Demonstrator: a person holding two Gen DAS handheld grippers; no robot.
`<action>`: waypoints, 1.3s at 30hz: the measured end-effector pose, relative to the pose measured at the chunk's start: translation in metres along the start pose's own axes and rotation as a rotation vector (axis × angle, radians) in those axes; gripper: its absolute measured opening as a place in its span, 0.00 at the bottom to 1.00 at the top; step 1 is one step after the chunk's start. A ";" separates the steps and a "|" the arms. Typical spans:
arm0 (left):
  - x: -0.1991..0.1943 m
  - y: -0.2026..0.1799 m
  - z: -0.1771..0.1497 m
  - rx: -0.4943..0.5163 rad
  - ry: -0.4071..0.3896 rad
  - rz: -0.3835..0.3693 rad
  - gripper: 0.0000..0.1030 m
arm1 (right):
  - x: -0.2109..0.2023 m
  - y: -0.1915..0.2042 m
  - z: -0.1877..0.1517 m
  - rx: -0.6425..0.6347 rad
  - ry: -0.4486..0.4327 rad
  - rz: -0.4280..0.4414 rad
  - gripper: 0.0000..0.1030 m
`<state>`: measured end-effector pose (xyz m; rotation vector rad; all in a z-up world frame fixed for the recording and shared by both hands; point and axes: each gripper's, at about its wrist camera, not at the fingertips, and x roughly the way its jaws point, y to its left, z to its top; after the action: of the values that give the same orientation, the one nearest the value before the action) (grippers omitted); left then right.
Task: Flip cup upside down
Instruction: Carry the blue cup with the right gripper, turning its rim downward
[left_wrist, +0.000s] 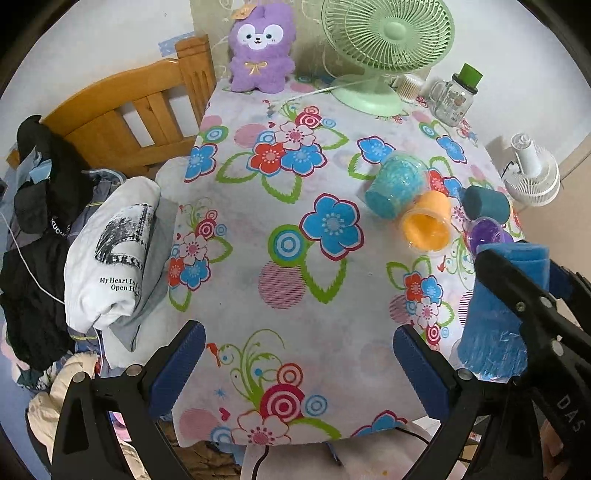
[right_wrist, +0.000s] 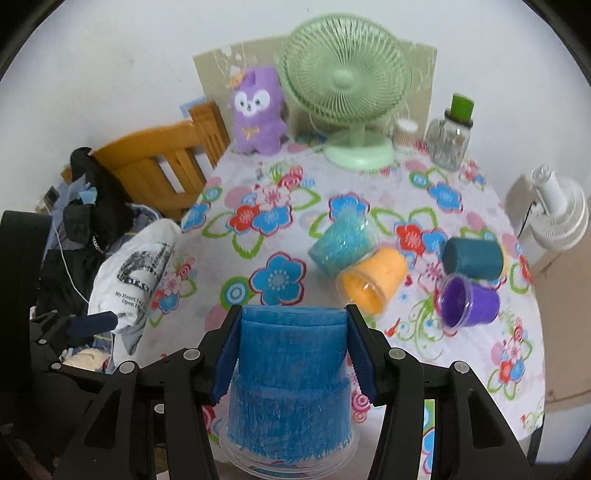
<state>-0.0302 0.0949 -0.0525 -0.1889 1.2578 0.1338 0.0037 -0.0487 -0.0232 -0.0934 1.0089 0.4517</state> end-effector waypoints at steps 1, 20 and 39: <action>-0.002 -0.001 -0.002 -0.006 -0.004 -0.002 1.00 | -0.004 -0.001 -0.001 -0.011 -0.018 0.000 0.55; 0.004 -0.023 -0.016 0.005 -0.023 0.032 1.00 | -0.020 -0.022 -0.025 -0.089 -0.183 -0.020 0.55; 0.074 0.007 -0.013 -0.044 0.019 0.095 1.00 | 0.073 -0.009 -0.023 -0.099 -0.178 -0.029 0.55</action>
<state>-0.0218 0.0987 -0.1270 -0.1685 1.2843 0.2423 0.0220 -0.0395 -0.0975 -0.1540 0.8097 0.4747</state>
